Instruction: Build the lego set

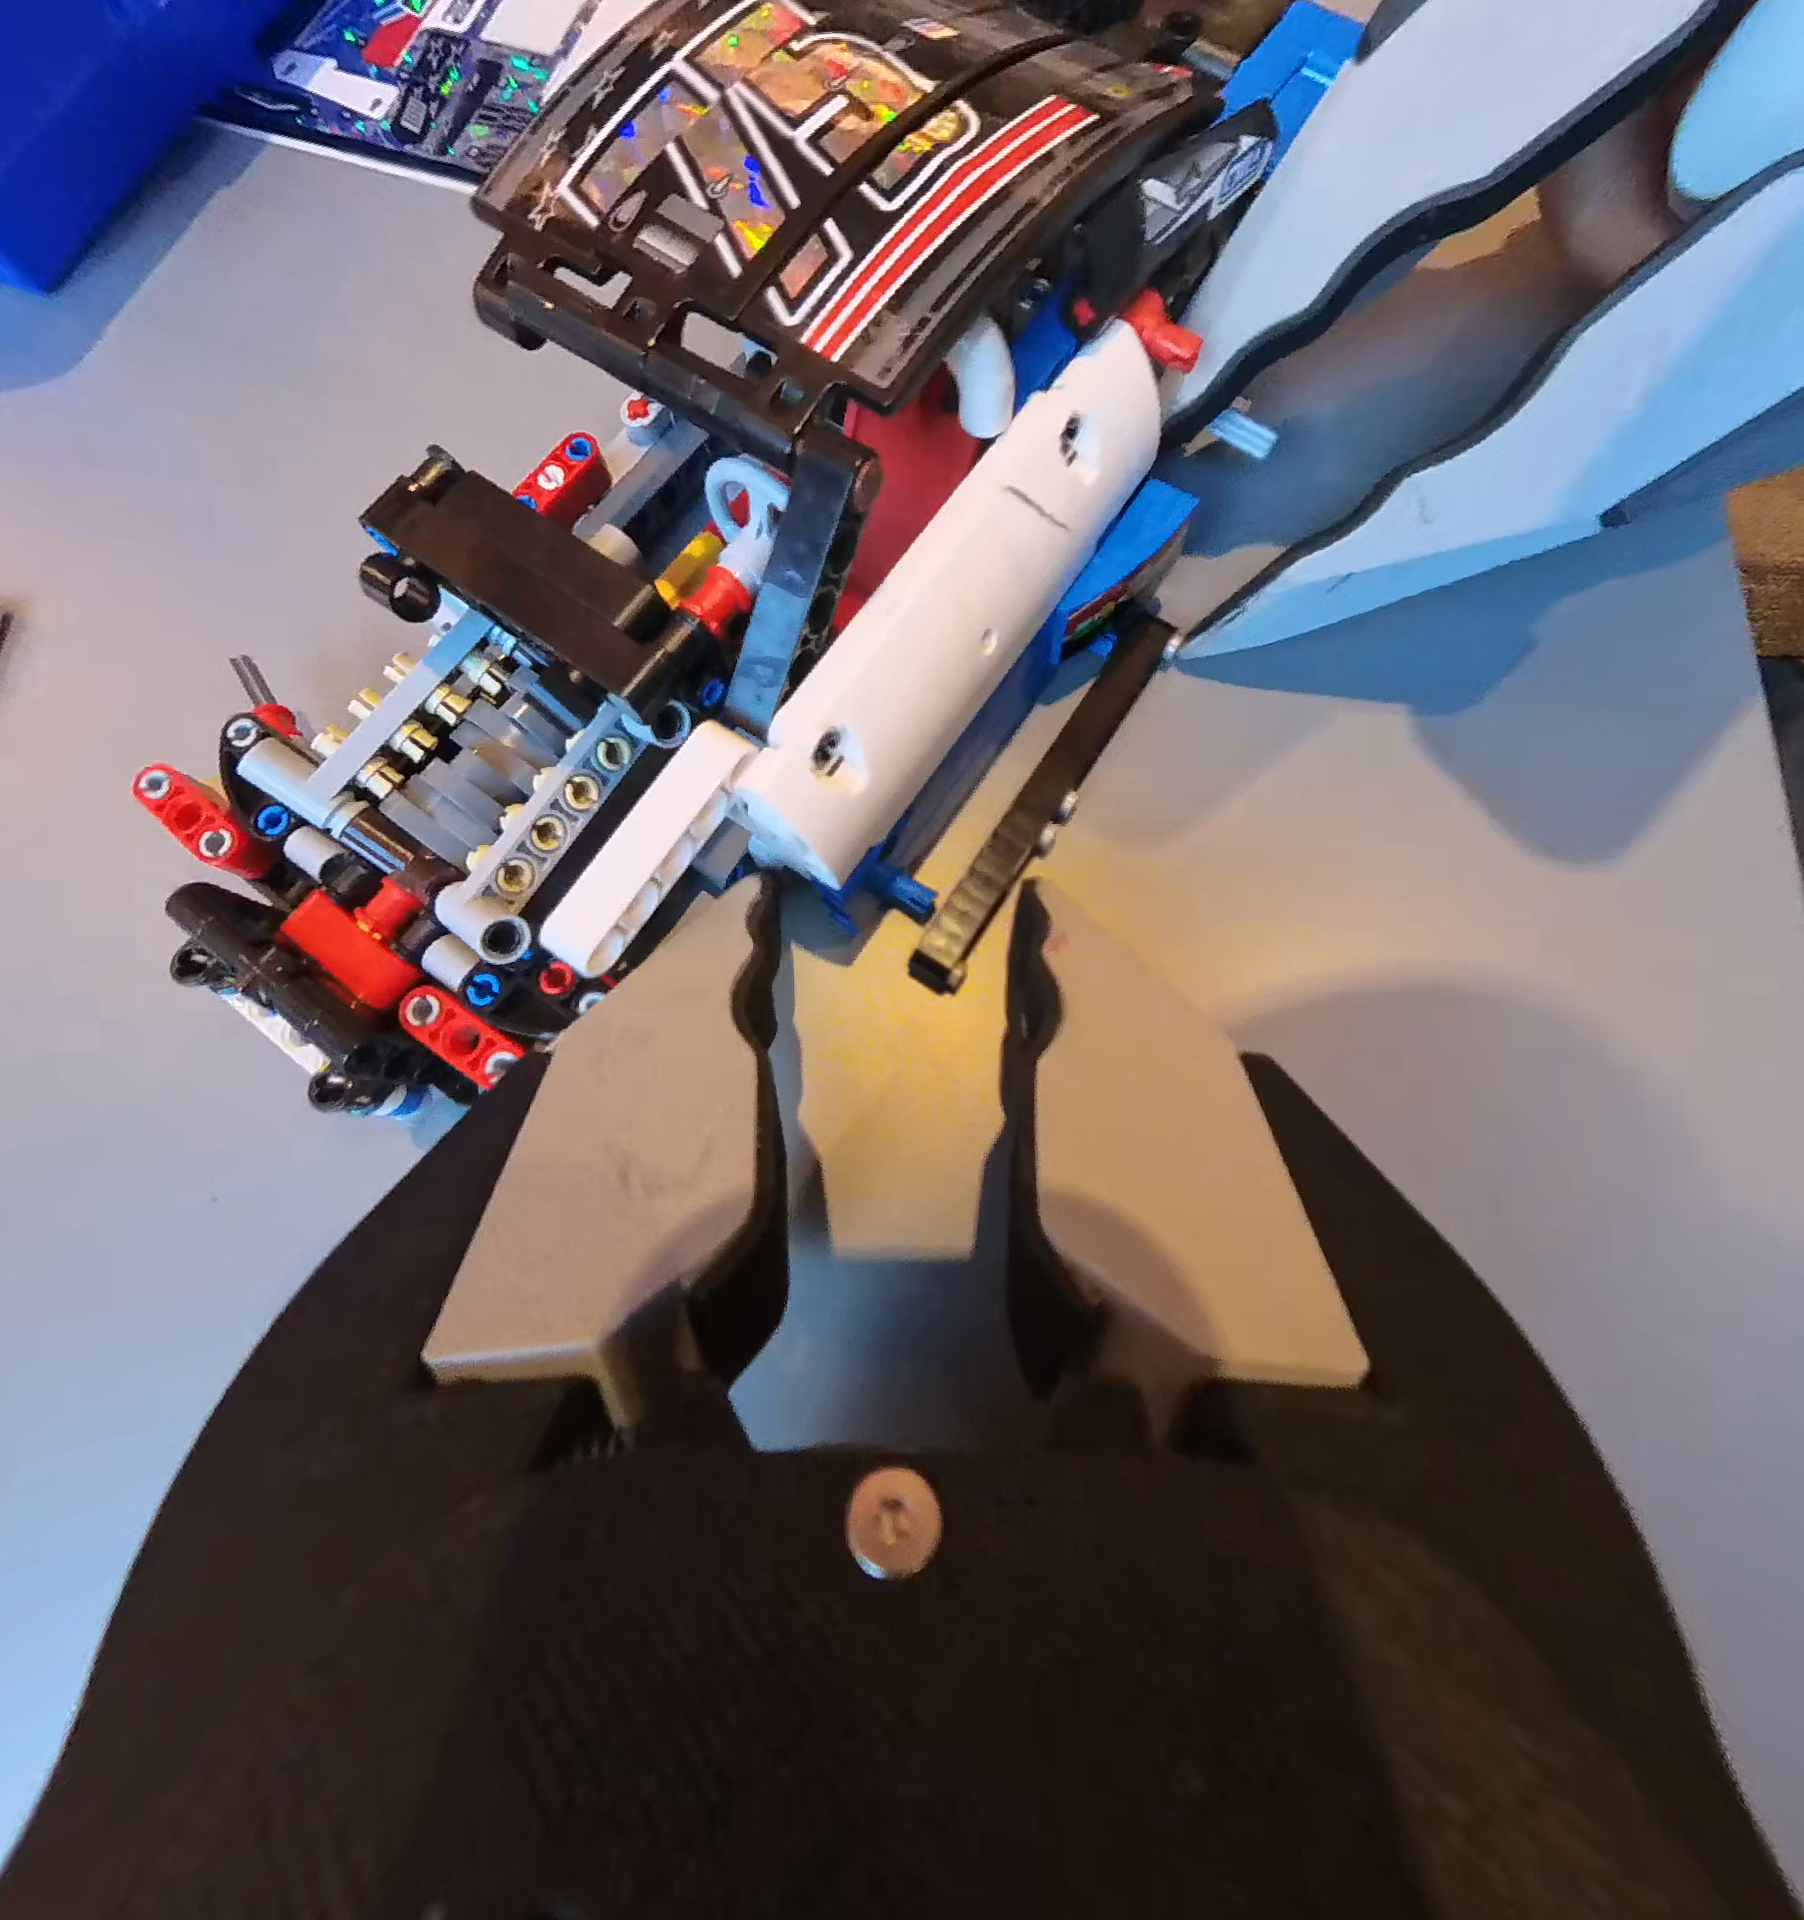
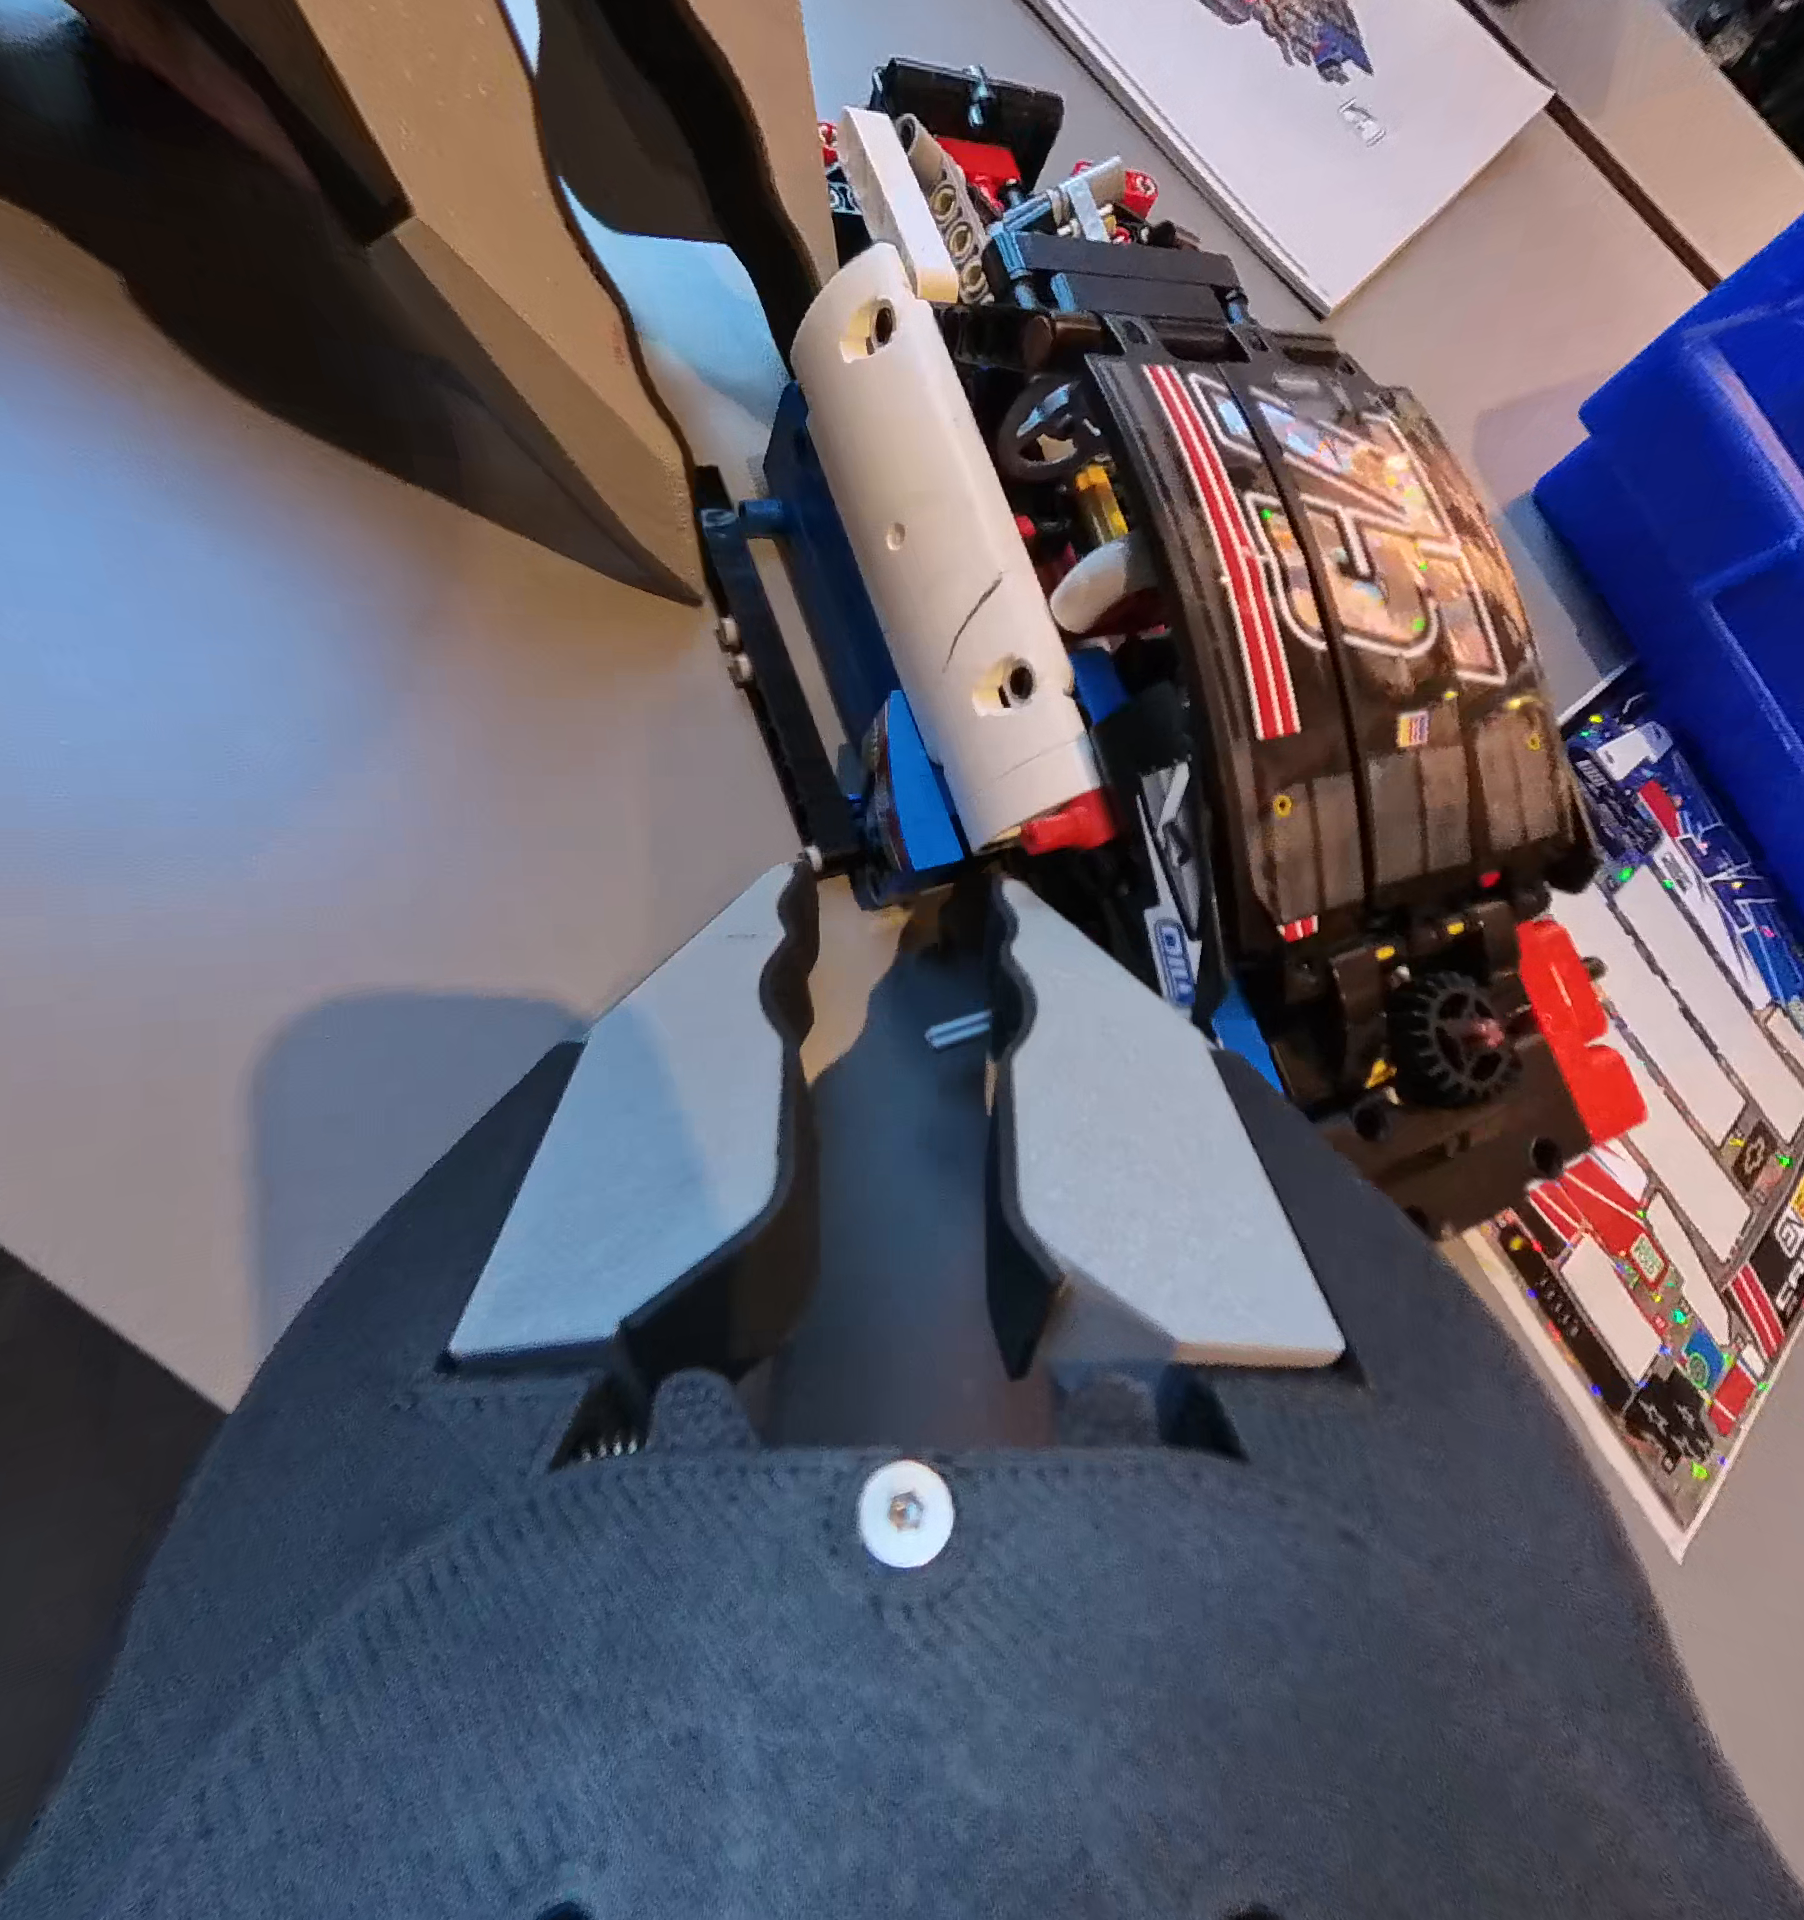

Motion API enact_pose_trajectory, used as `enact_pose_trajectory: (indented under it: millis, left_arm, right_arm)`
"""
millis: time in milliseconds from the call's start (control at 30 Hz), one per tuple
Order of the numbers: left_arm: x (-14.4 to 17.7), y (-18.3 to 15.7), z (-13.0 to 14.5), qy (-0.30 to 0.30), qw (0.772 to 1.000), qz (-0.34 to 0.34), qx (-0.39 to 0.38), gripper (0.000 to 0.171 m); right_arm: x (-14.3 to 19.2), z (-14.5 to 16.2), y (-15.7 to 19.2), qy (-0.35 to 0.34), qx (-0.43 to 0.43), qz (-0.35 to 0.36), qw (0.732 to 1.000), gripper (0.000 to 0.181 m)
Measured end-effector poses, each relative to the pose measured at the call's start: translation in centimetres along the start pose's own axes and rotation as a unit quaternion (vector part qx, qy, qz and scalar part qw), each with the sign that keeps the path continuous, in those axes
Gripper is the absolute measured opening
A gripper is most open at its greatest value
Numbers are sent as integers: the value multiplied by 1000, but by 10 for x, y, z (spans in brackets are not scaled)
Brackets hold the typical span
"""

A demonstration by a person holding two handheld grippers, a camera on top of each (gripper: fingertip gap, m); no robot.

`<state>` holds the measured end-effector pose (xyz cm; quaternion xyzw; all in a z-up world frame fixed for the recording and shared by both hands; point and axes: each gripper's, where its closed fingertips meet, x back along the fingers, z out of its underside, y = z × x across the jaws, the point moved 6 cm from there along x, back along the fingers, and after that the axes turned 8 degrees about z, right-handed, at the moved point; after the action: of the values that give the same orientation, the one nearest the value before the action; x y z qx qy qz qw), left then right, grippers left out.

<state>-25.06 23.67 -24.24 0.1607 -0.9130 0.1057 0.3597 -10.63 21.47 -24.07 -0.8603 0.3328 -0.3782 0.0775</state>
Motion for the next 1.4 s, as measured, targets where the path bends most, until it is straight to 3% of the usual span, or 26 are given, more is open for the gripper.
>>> enact_pose_trajectory:
  millis: [367, 933, 1400]
  left_arm:
    - [1, -2, 2, -3, 1000, -25, 4, 33]
    - [-1, -55, 4, 20, 999, -25, 3, 27]
    - [18, -73, -17, 1, 997, 1, 77, 27]
  right_arm:
    - [0, 0, 1, -3, 13, 6, 1000, 29]
    - [37, 19, 22, -10, 32, -9, 999, 29]
    - [61, 10, 18, -29, 1, -32, 999, 31]
